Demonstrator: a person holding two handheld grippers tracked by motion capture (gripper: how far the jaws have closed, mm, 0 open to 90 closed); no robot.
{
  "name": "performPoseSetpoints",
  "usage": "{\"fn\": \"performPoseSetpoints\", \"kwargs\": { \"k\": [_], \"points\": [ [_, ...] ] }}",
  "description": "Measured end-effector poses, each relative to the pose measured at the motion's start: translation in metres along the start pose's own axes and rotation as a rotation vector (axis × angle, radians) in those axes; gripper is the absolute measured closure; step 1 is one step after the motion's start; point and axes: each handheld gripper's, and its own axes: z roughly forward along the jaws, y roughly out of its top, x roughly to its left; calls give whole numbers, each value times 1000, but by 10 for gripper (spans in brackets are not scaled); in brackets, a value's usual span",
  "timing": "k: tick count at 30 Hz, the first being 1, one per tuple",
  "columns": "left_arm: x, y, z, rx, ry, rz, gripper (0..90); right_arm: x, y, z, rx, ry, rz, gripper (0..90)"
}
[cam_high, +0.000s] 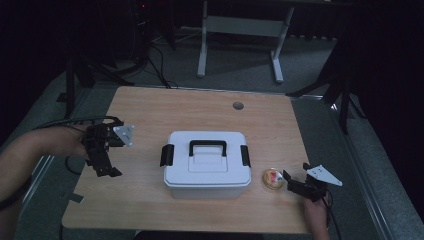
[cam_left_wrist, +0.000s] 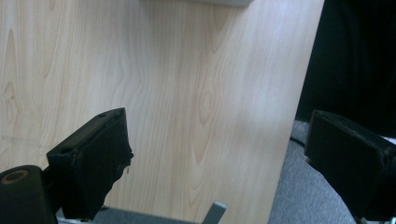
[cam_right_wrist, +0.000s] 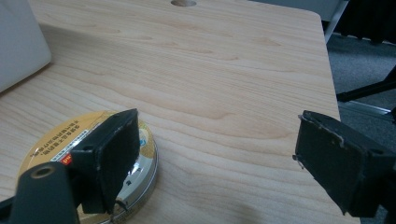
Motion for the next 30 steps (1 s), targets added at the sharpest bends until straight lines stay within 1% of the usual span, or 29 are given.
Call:
{"fn": "performPoseSetpoints", "kwargs": {
  "k": [3, 4, 7, 8, 9, 10, 11, 12, 14, 16, 17, 20, 21, 22, 23, 24, 26, 29, 30],
  "points": [
    [1, 2, 1, -42, 14, 9, 61, 0, 0, 0, 0, 0, 0, 135],
    [1, 2, 1, -75, 17, 11, 61, 0, 0, 0, -1, 0, 0, 135],
    [1, 4, 0, -163, 17, -1, 61, 0, 0, 0, -1, 2, -1, 135],
    [1, 4, 0, -163, 17, -1, 61, 0, 0, 0, -1, 2, -1, 135],
    [2, 5, 0, -199, 10, -8, 61, 0, 0, 0, -1, 2, -1, 136],
    [2, 5, 0, -199, 10, -8, 61, 0, 0, 0, 0, 2, -2, 136],
    [2, 7, 0, -216, 10, -10, 61, 0, 0, 0, 0, 2, -1, 136],
    [2, 9, 0, -213, 11, -6, 61, 0, 0, 0, 1, 2, -1, 136],
    [3, 11, 2, -194, 11, -21, 61, 0, 0, 0, 1, 3, -3, 139],
    [4, 14, 4, -157, 13, -19, 61, 0, 0, 0, 1, 3, -6, 139],
    [4, 16, 5, -153, 17, -13, 61, 0, 0, 0, 3, 3, -7, 139],
    [4, 22, 6, -153, 9, -6, 61, 0, 0, 0, 0, 5, -5, 139],
    [5, 25, 7, -148, 14, 4, 61, 0, 0, 0, 0, 6, -5, 139],
    [5, 25, 7, -148, 14, 4, 61, 0, 0, 0, 0, 6, -4, 139],
    [6, 30, 8, -137, 0, -12, 61, 0, 0, 0, 0, 7, -4, 139],
    [7, 33, 8, -126, -6, -14, 61, 0, 0, 0, 1, 7, -5, 139],
    [8, 37, 10, -112, 3, -4, 61, 0, 0, 0, 1, 7, -5, 138],
    [9, 44, 11, -98, -2, 1, 61, 0, 0, 0, 3, 9, -7, 139],
    [9, 46, 12, -98, -7, -5, 61, 0, 0, 0, 3, 9, -8, 138]
  ]
}}
